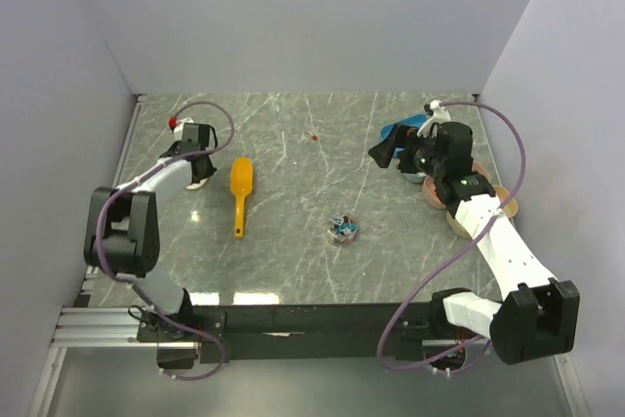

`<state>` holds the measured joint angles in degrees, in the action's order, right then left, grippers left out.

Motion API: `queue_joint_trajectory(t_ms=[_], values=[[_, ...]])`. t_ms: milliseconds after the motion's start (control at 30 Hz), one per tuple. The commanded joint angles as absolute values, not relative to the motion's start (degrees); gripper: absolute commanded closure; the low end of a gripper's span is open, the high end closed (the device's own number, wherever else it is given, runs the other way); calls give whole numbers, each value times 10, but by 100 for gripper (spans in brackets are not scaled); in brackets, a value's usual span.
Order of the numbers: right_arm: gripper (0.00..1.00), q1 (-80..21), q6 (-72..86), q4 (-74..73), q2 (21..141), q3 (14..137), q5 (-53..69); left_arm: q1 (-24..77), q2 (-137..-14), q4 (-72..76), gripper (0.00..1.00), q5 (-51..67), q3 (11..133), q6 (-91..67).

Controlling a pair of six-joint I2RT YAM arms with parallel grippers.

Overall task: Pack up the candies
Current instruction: Pick up the bottle lid at the center of the board.

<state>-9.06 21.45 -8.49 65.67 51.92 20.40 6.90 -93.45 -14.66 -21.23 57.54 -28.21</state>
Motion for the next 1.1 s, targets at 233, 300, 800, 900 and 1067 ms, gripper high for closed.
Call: queue_joint_trajectory(t_ms=[233, 300, 800, 900, 1067], values=[[0, -90, 214, -34, 606, 509, 205, 61, -1055, -147, 83, -221, 681, -267], [0, -91, 214, -35, 603, 508, 204, 57, -1065, -148, 82, -212, 686, -268], [0, -91, 215, -30, 622, 513, 228, 47, -1061, -160, 99, -156, 694, -267], [0, -92, 224, -21, 629, 516, 240, 47, -1023, -159, 99, -110, 692, -270], [0, -91, 242, 39, 621, 501, 272, 47, -923, -128, 99, 44, 667, -286]])
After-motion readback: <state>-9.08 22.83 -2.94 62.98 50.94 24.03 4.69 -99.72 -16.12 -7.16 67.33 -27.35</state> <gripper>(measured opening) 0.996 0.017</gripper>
